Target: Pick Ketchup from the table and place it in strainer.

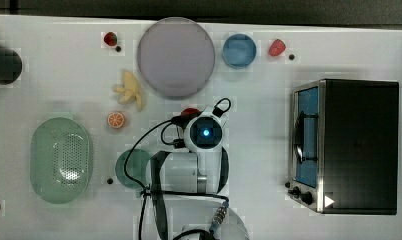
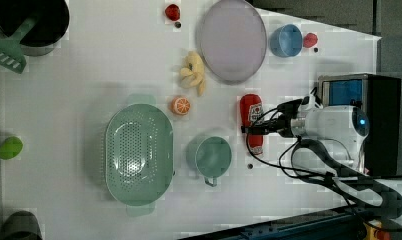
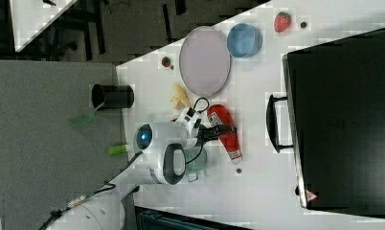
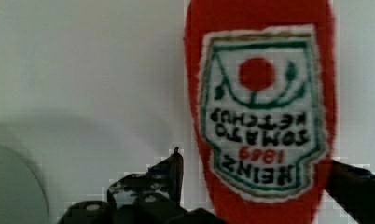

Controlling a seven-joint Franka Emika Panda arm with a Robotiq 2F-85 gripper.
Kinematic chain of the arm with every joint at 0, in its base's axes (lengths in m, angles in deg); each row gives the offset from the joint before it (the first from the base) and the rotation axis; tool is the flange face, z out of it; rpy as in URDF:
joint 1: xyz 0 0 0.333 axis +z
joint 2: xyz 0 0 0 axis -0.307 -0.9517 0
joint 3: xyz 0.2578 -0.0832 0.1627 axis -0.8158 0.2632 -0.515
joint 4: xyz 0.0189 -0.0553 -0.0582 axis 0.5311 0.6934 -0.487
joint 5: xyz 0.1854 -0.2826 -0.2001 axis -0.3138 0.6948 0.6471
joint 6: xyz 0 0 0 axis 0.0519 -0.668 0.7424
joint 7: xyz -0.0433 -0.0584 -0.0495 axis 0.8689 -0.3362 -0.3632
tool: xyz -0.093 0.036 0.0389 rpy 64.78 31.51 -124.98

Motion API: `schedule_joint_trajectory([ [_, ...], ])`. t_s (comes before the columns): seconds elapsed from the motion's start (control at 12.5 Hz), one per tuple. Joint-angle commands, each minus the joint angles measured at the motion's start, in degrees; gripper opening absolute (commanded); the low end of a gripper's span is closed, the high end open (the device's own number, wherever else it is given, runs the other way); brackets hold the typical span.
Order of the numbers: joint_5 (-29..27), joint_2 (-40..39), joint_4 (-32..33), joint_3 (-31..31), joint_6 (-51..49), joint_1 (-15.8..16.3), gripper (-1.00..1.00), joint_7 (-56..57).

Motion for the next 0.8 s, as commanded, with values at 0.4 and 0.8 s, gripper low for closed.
schedule_joint_trajectory([
  [0.4, 0.24, 4.06, -0.73, 0.54, 0.18, 0.12, 0.21, 1.70],
  [0.8, 0.20, 17.14, -1.25, -0.19, -12.04, 0.16, 0.21, 1.29],
])
